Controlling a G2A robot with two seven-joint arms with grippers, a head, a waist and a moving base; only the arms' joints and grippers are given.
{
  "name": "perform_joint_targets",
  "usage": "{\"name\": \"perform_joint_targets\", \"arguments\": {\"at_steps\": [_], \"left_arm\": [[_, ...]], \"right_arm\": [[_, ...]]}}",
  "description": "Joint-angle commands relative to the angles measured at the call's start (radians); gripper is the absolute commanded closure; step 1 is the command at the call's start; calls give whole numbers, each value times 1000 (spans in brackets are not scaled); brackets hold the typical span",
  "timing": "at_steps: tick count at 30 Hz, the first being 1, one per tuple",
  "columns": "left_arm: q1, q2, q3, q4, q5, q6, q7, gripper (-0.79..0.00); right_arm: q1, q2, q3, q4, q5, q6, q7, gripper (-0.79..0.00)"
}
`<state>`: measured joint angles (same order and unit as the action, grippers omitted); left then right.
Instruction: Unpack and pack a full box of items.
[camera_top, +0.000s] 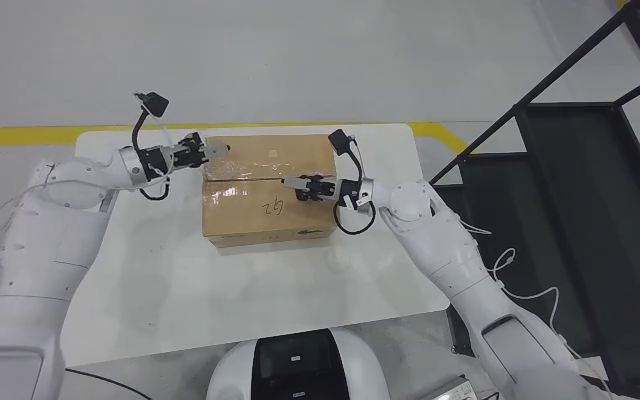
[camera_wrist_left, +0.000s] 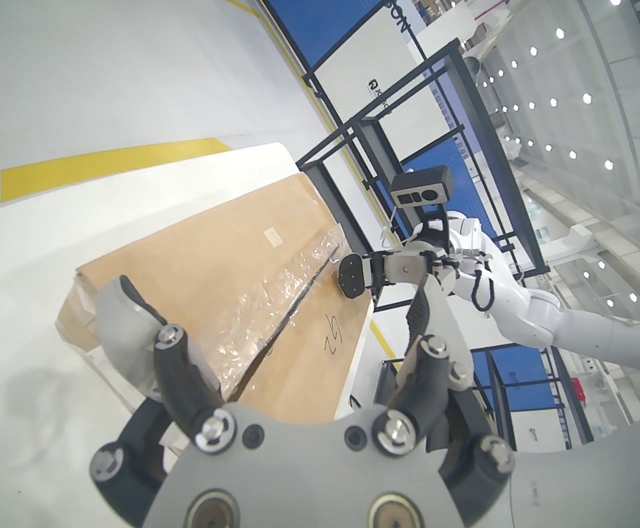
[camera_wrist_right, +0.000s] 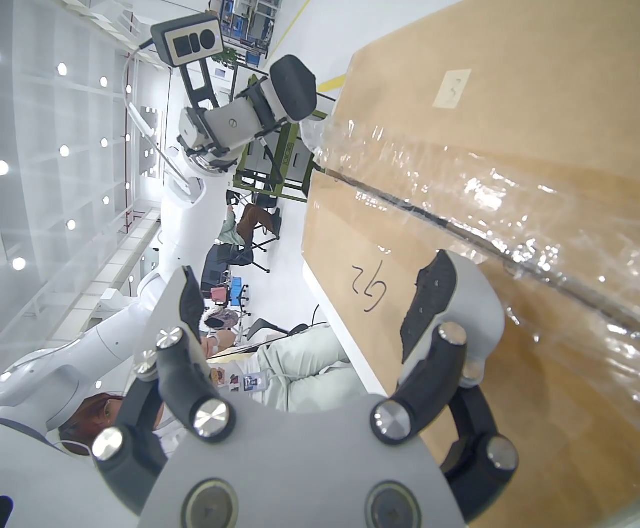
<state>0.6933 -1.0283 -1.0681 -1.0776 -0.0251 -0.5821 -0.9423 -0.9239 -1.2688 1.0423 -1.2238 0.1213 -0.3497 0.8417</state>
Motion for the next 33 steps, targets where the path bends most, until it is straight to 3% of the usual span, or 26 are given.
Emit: {"name": "perform_joint_targets", "arguments": {"at_steps": [1, 10, 13, 15, 17, 24, 33], "left_arm": [[-1, -3, 8, 5, -19, 1, -14, -785], [-5, -10, 14, 18, -8, -44, 61, -785], [2, -16, 19, 16, -125, -83, 10, -785], [11, -22, 18, 17, -351, -94, -95, -785], [-10, -18, -2, 57, -433, -105, -180, -785], [-61, -20, 9, 160, -176, -207, -45, -785], [-137, -40, 97, 267, 119, -54, 31, -785]], "right_arm": [[0, 0, 0, 1, 1, -1, 1, -785], [-1, 3, 4, 1, -2, 0, 1, -785], [-1, 3, 4, 0, 1, -2, 4, -785], [-1, 3, 4, 2, 3, -4, 5, -785], [-1, 3, 3, 4, 6, -3, 6, -785], [3, 2, -2, 7, 6, -11, 10, -785], [0, 5, 4, 4, 0, -8, 7, -785]]}}
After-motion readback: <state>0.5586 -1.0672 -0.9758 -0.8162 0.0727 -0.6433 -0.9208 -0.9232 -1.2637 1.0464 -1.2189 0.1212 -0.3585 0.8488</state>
